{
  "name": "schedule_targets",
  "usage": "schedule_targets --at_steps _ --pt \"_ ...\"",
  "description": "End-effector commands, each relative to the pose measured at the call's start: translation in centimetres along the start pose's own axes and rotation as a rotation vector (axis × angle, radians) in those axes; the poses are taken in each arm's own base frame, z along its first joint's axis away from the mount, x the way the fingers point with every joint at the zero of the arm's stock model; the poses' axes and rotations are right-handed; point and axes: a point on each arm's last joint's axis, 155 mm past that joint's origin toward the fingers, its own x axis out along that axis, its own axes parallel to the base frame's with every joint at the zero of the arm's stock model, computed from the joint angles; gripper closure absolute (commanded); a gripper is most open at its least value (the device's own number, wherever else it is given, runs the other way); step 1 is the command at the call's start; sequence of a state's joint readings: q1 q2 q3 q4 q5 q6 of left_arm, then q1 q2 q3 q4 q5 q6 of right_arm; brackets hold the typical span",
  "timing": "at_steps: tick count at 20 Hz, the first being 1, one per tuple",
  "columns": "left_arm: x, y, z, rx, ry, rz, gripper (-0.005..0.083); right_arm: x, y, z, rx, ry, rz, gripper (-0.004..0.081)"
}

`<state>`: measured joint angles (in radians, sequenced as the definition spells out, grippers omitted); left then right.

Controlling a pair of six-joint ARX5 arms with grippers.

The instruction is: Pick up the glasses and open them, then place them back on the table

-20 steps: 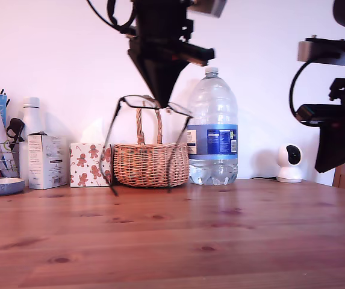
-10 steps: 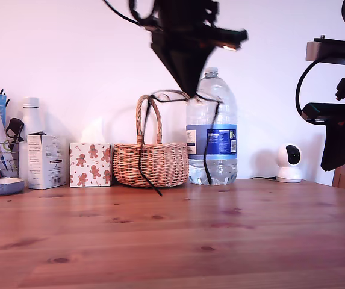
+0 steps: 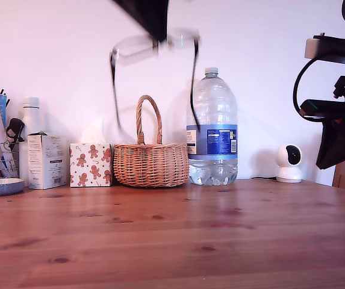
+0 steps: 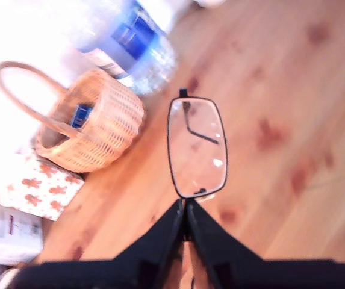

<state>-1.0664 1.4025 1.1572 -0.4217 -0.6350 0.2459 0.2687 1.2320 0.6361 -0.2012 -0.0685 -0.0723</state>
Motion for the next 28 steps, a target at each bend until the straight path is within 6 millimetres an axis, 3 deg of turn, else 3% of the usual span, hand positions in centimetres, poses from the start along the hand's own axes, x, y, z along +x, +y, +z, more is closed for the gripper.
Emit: schedule_targets --at_steps 1,9,16,23,28 --pt "0.5 -1.8 -1.6 0.081 0.018 -0.007 0.0795 0.0 0.0 0.0 0.007 -0.005 0.002 0.078" --pt "-2.2 -7.1 -4.7 0.354 -0.136 -0.083 0.0795 0.0 0.0 0.1 0.008 -0.006 0.002 0.078" --pt "-4.1 -8.1 -5.8 0.559 -0.264 -0.131 0.0795 0.0 0.0 0.4 0.007 -0.019 0.007 0.078" --pt "-4.1 -9.1 -6.1 0.784 -0.302 -0.147 0.0795 0.0 0.0 0.6 0.006 -0.029 0.007 0.078" --pt "-3.5 -10.7 -6.6 0.852 -0.326 -0.217 0.0795 0.0 0.0 0.7 0.006 -0.031 0.007 0.078"
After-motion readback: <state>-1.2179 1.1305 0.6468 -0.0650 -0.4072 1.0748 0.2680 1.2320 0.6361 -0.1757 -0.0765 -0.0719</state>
